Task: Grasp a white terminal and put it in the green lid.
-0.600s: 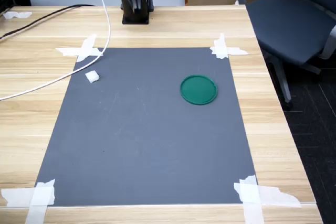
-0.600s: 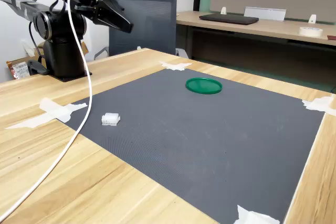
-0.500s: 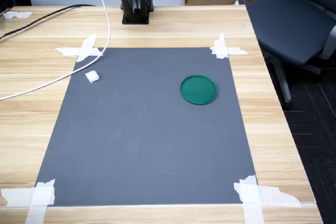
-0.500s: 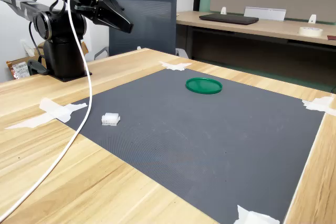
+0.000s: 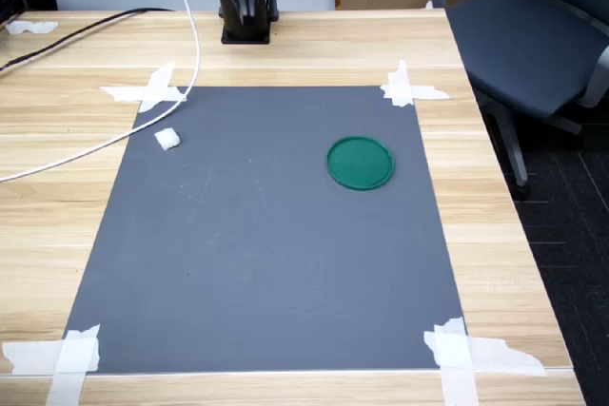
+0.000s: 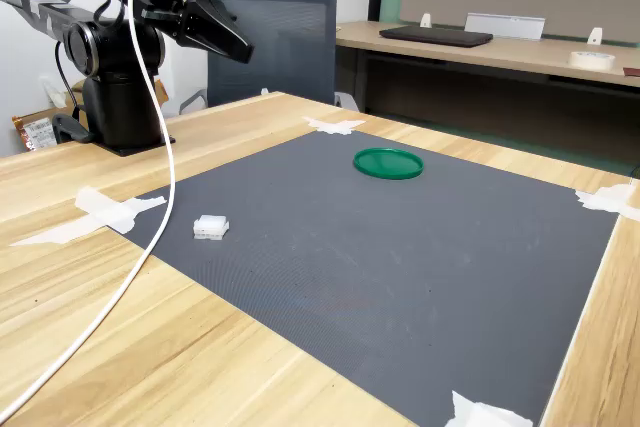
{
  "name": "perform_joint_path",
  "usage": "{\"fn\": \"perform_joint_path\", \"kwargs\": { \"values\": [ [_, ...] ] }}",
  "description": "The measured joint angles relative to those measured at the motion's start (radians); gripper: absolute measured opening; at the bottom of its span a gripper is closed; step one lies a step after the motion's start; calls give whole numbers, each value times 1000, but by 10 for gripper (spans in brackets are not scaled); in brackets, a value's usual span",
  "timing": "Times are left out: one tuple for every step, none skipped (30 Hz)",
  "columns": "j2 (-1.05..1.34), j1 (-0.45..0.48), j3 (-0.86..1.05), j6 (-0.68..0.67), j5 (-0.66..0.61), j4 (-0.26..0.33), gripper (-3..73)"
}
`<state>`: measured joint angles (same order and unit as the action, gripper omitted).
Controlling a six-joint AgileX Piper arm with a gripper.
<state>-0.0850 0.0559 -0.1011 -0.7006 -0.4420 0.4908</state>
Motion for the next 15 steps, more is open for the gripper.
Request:
{"fn": "perform_joint_path", "kwargs": {
  "values": [
    [-2,0,0,0,4,-11,-29],
    [-10,0,0,0,11,-27,-29],
    [-22,0,0,0,24,-46,-29],
    [-38,0,0,1,38,-65,-29],
    [-56,0,0,8,55,-84,-29],
    [-75,0,0,18,73,-101,-29],
    [-93,0,-4,33,87,-118,-29],
    [-111,0,-11,54,99,-133,-29],
    [-129,0,-22,78,105,-146,-29],
    [-146,0,-38,106,105,-158,-29],
    [-164,0,-56,133,105,-168,-29],
    [-182,0,-78,159,104,-180,-29],
    [-199,0,-101,175,101,-191,-29],
    [-221,0,-126,193,94,-207,-29],
    [-245,0,-152,206,78,-224,-29]
  ]
}}
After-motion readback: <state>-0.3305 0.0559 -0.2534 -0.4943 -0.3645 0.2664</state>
